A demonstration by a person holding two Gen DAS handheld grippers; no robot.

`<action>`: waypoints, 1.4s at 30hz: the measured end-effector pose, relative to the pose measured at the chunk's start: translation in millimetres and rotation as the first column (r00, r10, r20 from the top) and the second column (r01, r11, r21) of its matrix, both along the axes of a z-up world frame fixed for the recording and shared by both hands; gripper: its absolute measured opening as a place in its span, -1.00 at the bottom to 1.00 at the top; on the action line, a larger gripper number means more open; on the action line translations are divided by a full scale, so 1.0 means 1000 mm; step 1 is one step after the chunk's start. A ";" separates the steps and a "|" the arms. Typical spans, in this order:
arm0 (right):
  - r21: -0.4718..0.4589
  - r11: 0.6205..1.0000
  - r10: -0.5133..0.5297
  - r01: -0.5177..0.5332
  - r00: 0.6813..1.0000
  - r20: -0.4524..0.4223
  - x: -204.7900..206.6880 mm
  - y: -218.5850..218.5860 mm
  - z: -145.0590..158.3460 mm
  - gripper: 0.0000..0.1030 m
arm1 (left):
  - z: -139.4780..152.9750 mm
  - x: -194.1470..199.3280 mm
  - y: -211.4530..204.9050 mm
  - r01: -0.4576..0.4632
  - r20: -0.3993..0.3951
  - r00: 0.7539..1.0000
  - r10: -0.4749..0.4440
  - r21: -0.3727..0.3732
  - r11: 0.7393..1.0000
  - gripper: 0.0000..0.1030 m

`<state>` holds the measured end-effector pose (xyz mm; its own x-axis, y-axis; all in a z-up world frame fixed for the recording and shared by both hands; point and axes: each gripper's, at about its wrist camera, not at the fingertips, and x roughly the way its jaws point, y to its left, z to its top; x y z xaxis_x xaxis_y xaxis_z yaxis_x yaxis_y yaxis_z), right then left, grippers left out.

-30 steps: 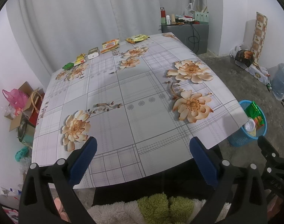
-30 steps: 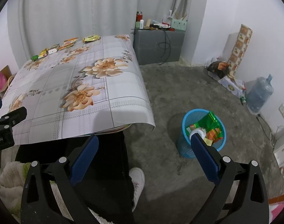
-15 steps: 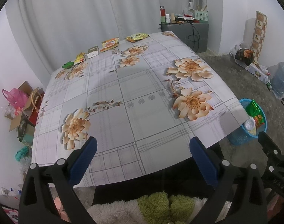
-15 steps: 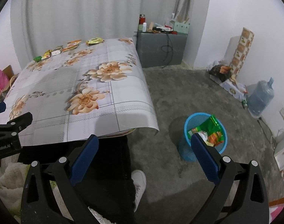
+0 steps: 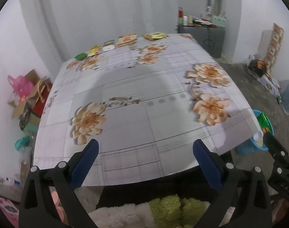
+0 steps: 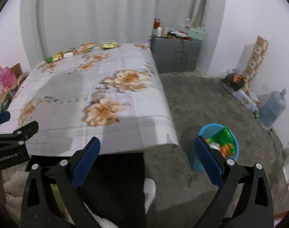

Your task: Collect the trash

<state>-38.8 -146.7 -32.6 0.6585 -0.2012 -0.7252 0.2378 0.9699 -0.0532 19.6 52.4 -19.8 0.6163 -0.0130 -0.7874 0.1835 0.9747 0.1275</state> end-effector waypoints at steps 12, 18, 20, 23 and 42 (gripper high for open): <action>-0.015 0.996 0.089 -0.089 0.996 -0.025 0.021 0.025 -0.005 0.84 | -0.004 0.007 0.035 -0.126 -0.040 0.991 0.125 -0.029 0.992 0.89; -0.015 0.996 0.092 -0.093 0.995 -0.034 0.021 0.028 -0.007 0.84 | -0.004 0.010 0.040 -0.134 -0.046 0.990 0.132 -0.036 0.990 0.89; -0.015 0.995 0.095 -0.096 0.995 -0.037 0.021 0.029 -0.007 0.84 | -0.004 0.011 0.041 -0.138 -0.048 0.989 0.136 -0.038 0.990 0.89; -0.018 0.995 0.098 -0.098 0.994 -0.039 0.021 0.030 -0.006 0.84 | -0.003 0.011 0.042 -0.143 -0.048 0.989 0.141 -0.042 0.989 0.89; -0.018 0.996 0.085 -0.086 0.996 -0.019 0.016 0.030 -0.001 0.84 | 0.004 0.006 0.039 -0.131 -0.025 0.991 0.130 -0.044 0.990 0.89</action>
